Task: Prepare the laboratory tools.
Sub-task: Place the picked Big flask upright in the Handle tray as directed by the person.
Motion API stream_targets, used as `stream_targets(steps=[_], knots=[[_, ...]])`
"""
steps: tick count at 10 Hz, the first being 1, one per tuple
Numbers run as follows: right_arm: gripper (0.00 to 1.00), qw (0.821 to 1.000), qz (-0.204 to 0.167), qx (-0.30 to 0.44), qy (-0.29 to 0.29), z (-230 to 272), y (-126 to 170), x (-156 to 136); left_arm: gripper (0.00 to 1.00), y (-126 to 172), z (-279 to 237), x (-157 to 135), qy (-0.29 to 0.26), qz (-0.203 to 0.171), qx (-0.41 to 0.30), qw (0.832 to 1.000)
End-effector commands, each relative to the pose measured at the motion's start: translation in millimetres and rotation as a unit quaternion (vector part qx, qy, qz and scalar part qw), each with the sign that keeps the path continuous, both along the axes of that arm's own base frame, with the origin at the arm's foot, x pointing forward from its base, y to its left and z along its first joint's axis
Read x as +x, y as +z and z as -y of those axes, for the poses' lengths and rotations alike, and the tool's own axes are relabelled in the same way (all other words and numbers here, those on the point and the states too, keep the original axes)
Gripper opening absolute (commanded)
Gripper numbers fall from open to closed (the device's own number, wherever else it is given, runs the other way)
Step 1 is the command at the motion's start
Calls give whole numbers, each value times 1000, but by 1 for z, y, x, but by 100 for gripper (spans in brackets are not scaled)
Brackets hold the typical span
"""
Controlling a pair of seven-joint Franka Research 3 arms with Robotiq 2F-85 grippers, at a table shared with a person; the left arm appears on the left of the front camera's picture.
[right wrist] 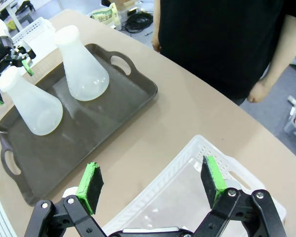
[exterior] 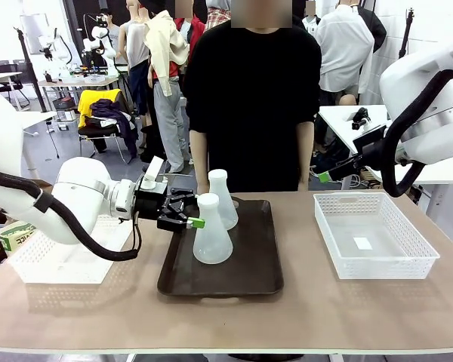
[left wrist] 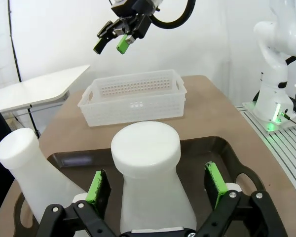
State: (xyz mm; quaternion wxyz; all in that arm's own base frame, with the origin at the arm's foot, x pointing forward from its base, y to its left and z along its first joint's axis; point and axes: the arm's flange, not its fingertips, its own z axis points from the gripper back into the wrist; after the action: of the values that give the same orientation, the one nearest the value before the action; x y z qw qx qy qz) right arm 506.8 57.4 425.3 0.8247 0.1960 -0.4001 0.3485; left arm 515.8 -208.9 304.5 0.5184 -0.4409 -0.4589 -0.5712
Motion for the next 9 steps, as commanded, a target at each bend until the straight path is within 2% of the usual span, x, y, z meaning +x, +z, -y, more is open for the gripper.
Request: stream_targets(steps=[1, 9], knots=[[100, 1000, -8, -3, -2, 0, 2, -1, 100, 0, 0, -1, -2, 11, -6, 1000], [100, 1000, -8, -3, -2, 0, 2, -1, 100, 0, 0, -1, -2, 11, -6, 1000]])
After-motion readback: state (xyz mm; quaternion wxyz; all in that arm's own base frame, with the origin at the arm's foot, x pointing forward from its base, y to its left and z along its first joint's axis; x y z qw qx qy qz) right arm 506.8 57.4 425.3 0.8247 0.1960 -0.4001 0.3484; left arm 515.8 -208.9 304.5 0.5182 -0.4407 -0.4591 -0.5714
